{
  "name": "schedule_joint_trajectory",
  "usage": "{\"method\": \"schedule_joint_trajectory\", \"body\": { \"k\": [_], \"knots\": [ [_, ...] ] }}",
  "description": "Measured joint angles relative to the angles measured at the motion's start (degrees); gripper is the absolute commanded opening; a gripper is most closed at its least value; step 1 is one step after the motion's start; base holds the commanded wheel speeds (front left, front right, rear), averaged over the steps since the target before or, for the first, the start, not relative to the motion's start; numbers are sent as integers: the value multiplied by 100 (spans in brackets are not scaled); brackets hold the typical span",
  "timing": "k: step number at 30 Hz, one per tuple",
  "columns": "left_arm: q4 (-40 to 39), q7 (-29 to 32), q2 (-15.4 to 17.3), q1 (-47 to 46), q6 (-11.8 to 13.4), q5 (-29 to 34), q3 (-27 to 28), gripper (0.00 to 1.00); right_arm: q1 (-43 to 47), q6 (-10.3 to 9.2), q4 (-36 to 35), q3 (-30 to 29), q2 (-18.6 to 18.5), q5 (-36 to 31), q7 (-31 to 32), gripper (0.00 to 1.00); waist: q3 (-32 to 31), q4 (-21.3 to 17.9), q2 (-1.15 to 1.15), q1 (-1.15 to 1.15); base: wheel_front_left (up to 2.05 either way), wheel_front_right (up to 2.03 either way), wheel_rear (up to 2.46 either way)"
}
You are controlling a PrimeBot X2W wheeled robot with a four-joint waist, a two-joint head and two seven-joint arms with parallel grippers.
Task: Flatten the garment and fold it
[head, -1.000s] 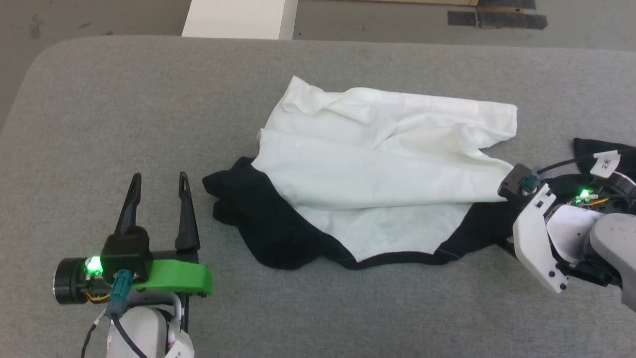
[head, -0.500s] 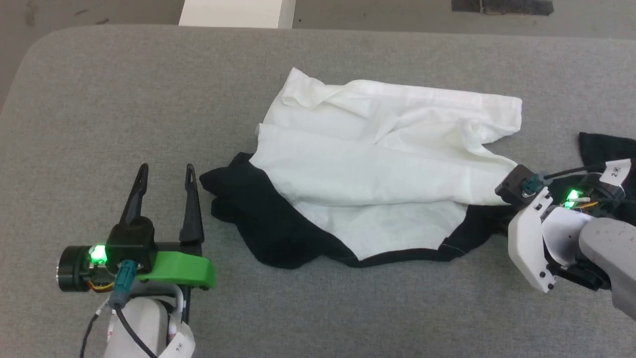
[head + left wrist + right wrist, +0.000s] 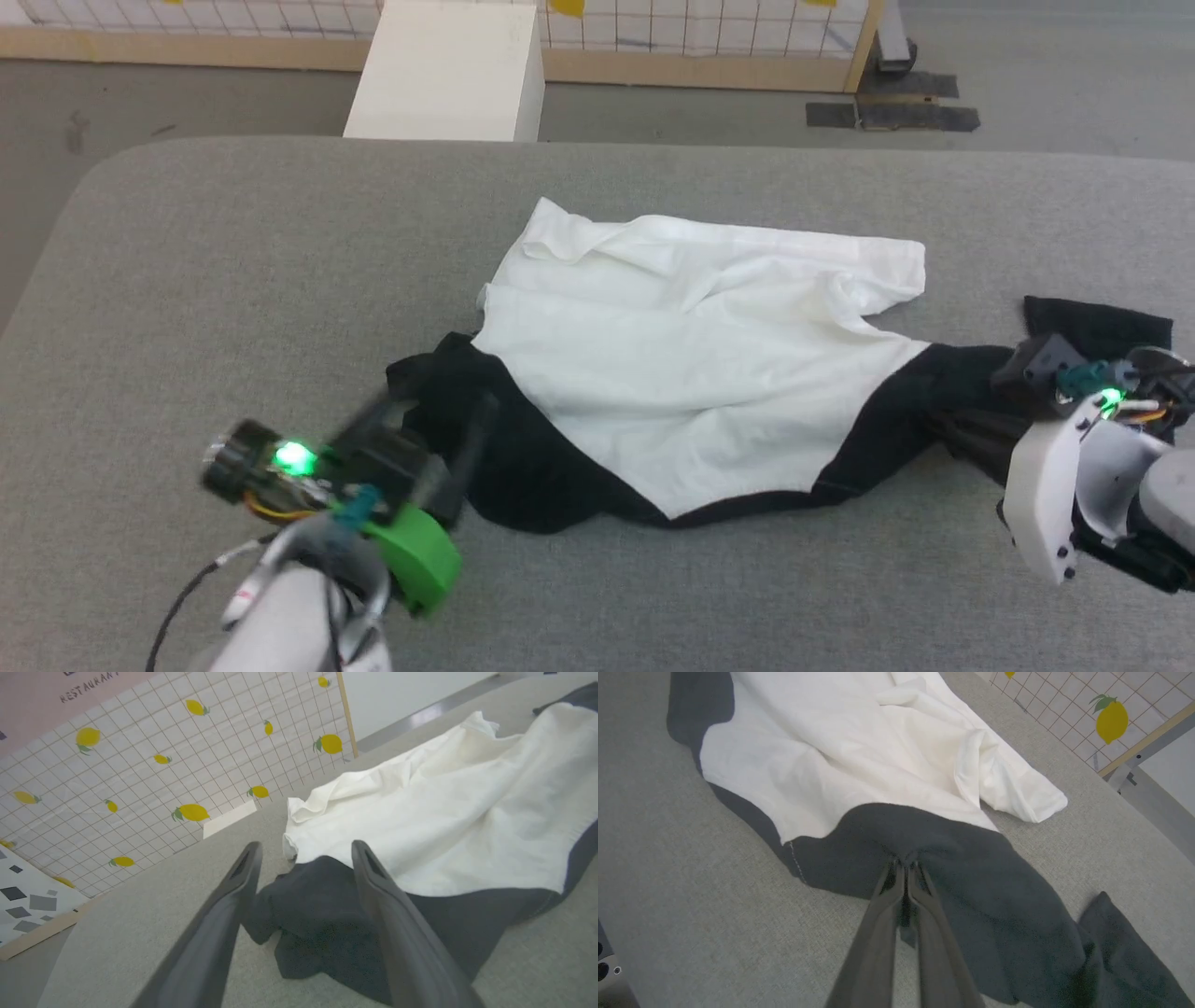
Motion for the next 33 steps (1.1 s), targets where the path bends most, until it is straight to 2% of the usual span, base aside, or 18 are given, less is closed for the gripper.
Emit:
{"method": "schedule_joint_trajectory", "body": {
  "k": [5,8,11,14,20,28,29,30,33],
  "knots": [
    [-208,1117,931,-377,-25,-959,-1662,100,358,0,-165,-353,26,-65,10,0,2,-90,0,0,0,0,0],
    [-248,1689,1370,-701,-27,-1374,-2443,100,468,0,-223,-513,101,-199,56,0,67,-140,0,0,0,0,0],
    [-232,2069,1647,-1039,-36,-1633,-3037,100,541,0,-319,-594,197,-294,220,0,151,-202,0,0,0,0,0],
    [-143,2287,1788,-1371,-42,-1816,-3496,100,552,0,-391,-706,225,-421,320,0,252,-270,0,0,0,0,0],
    [221,2315,1885,-1890,-42,-1996,-4207,100,552,0,-522,-891,359,-610,481,0,499,-426,0,0,0,0,0],
    [768,2165,1790,-2330,-49,-2330,-4629,100,569,0,-558,-985,559,-702,586,0,807,-619,0,0,0,0,0],
    [790,2167,1791,-2366,-49,-2387,-4681,71,592,0,-557,-1007,577,-701,582,0,820,-635,0,0,0,0,0],
    [804,2167,1798,-2400,-49,-2468,-4734,0,631,0,-555,-1023,591,-701,580,0,827,-652,0,0,0,0,0],
    [865,1996,1784,-2419,-49,-2658,-4759,0,774,0,-532,-1104,600,-701,506,0,783,-659,0,0,0,0,0]
  ]
}}
